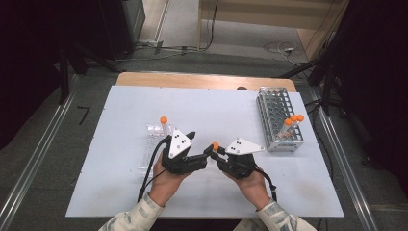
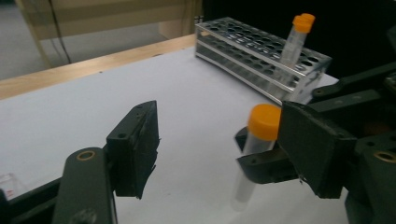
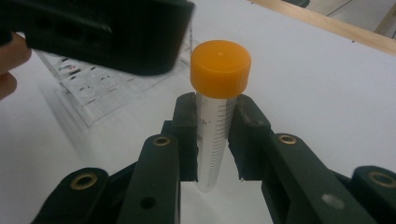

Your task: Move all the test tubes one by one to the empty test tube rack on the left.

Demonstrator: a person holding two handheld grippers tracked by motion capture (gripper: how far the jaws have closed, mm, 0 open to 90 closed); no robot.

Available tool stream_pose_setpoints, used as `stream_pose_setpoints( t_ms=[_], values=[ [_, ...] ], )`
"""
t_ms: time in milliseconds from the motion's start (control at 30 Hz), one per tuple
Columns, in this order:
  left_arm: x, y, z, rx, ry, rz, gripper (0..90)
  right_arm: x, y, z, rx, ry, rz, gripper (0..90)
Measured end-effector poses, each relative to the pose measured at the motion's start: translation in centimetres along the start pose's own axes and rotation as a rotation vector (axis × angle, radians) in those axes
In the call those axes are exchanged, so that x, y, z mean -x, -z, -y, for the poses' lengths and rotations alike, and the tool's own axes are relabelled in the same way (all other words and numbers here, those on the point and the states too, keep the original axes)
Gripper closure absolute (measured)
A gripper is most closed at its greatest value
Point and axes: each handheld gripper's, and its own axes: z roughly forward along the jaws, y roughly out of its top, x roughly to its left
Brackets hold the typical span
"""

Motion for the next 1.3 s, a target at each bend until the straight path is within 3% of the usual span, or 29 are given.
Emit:
stream_pose_setpoints(
  t_ms=[200, 567, 1167, 1300],
  values=[
    [0.6, -0.3, 0.2, -0.007, -0.017, 0.042, 42.9, -0.6, -0.4, -0.1, -0.008, 0.013, -0.023, 71.4],
    [0.6, -0.9, 0.7, -0.026, -0.016, 0.075, 63.2, -0.9, -0.5, -0.1, -0.007, 0.013, -0.03, 71.4],
    [0.6, -1.2, 0.9, -0.038, -0.023, 0.094, 69.8, -1.0, -0.6, 0.0, -0.014, 0.01, -0.034, 71.1],
    [0.4, -1.1, 0.9, -0.03, -0.013, 0.097, 70.1, -0.8, -0.6, 0.0, -0.015, 0.0, -0.048, 63.2]
  ],
)
